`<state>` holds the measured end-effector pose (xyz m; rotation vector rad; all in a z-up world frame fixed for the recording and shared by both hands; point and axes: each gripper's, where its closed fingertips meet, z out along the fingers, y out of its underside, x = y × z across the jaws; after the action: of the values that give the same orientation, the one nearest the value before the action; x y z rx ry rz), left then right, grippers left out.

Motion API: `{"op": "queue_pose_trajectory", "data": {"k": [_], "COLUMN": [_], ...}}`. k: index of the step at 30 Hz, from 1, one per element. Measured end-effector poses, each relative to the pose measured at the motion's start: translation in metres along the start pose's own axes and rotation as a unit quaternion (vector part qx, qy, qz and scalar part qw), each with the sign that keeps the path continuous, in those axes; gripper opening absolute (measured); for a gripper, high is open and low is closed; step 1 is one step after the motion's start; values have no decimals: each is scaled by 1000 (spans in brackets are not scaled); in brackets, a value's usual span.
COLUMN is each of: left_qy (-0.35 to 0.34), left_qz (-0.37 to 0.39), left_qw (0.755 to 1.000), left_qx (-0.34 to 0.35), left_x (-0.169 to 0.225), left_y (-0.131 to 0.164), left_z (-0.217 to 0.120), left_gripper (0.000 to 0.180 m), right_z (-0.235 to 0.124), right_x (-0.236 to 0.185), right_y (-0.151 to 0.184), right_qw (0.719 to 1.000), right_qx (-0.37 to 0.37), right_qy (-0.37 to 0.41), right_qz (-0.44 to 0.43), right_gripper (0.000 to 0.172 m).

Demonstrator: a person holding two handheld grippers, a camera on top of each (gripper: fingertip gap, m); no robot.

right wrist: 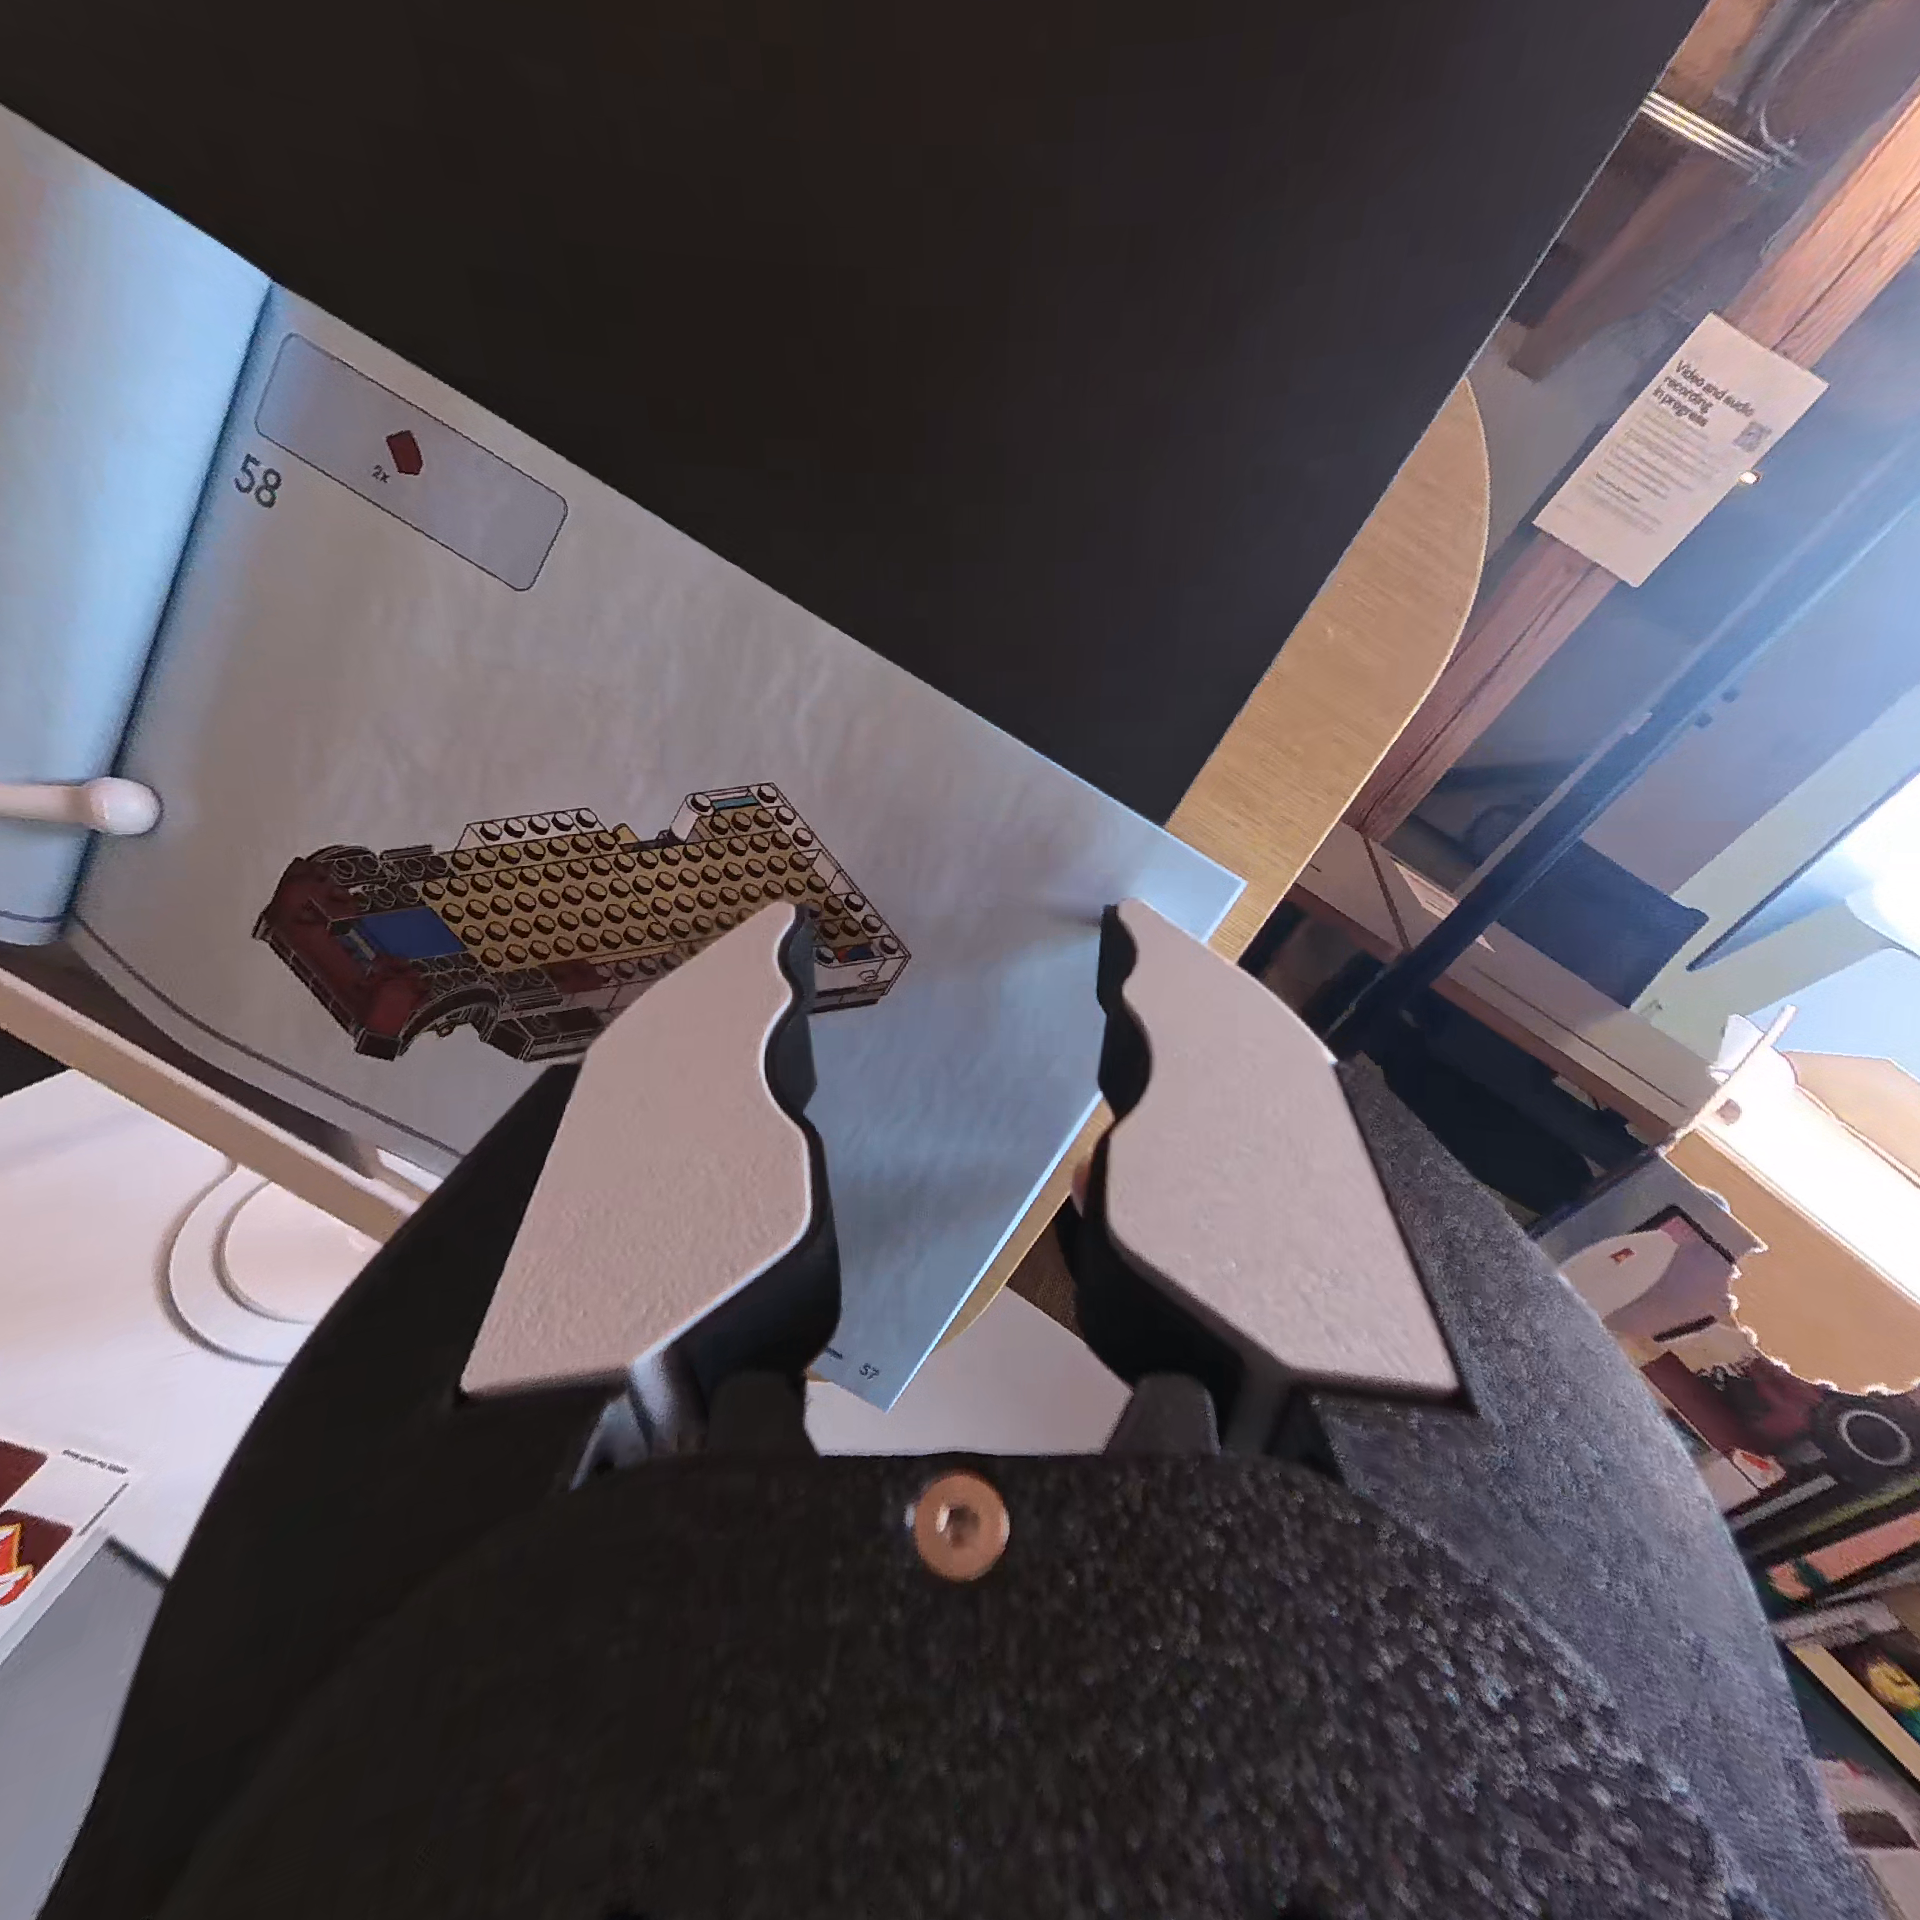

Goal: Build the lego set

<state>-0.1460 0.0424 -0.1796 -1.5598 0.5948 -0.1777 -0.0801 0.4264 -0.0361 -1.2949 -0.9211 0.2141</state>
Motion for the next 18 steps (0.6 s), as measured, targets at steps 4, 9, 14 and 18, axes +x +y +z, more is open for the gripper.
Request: {"op": "queue_pose_trajectory", "data": {"k": [4, 9, 14, 18], "left_qy": [0, -2, 3, 4], "left_qz": [1, 2, 3, 3], "left_qw": [1000, 1000, 1000, 1000], "left_qx": [-1, -1, -4, -5], "left_x": [0, -1, 1, 1], "left_y": [0, 0, 1, 1], "left_z": [0, -1, 0, 0], "left_gripper": [0, 0, 0, 0], "right_z": [0, 0, 4, 2], "right_x": [-8, 4, 8, 7], "right_y": [2, -7, -2, 1], "right_qw": [1000, 1000, 1000, 1000], "right_qx": [-4, 2, -10, -9], "right_qy": [-10, 9, 9, 9], "right_qz": [-18, -16, -3, -1], "right_gripper": [35, 56, 60, 42]}}
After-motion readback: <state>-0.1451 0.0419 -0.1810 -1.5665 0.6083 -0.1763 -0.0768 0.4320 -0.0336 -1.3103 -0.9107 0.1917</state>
